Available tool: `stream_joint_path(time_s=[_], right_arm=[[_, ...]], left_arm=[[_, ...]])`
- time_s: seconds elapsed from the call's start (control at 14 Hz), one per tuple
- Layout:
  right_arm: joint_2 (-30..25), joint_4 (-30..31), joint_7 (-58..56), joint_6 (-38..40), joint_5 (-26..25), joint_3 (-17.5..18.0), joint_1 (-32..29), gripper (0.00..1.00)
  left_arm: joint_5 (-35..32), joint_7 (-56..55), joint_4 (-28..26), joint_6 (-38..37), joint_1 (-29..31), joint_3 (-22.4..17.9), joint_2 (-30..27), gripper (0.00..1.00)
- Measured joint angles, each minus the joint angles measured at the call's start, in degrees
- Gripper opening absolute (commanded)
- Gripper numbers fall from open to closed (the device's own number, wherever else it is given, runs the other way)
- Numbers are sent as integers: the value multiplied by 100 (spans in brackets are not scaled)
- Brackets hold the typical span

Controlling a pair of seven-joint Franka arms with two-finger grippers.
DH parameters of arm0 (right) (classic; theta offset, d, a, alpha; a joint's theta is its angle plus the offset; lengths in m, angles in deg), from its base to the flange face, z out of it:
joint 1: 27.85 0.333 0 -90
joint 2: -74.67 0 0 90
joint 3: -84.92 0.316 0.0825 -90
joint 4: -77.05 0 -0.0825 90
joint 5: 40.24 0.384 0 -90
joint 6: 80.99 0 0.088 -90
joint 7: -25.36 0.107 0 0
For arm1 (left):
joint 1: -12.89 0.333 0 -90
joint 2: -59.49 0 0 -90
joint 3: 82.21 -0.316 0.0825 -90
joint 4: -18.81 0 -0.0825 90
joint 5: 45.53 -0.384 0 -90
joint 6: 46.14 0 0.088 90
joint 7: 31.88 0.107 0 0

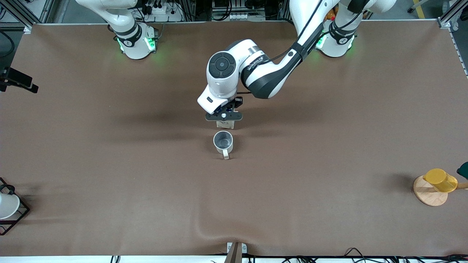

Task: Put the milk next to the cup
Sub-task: 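Carry the milk carton beside the mug and lower it with the left gripper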

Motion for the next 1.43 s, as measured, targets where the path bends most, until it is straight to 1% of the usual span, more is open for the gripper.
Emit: stream_joint_path(time_s=[0.36, 0.64, 0.93, 1.0, 1.07, 1.14, 1.21, 1.29, 1.36, 1.43], right_arm=[[-50, -4, 4, -50, 0, 31, 21, 100], [-69, -29, 3, -68, -54, 46, 94, 100], [-72, -36, 3, -77, -56, 46, 107, 100], [-72, -37, 3, -81, -56, 46, 108, 100], [-72, -38, 3, -83, -56, 45, 108, 100], [-72, -38, 3, -85, -56, 44, 108, 100], [-72, -38, 3, -89, -56, 43, 108, 100], [-71, -38, 3, -89, -55, 44, 110, 100], [-71, -37, 3, -89, -54, 44, 116, 100], [-69, -35, 3, -89, -54, 45, 127, 100]], left_arm=[[0, -158, 4, 150, -2, -197, 148, 27], [0, -409, 5, 548, -65, -200, 229, 28], [0, -425, 5, 604, -93, -202, 265, 29], [0, -443, 4, 604, -94, -203, 280, 32], [0, -482, 4, 604, -93, -204, 294, 51], [0, -513, 5, 604, -93, -205, 305, 58], [0, -515, 4, 604, -93, -205, 314, 70], [0, -515, 4, 605, -93, -206, 318, 88], [0, -515, 6, 614, -93, -207, 318, 100], [0, -515, 15, 640, -92, -210, 318, 100]])
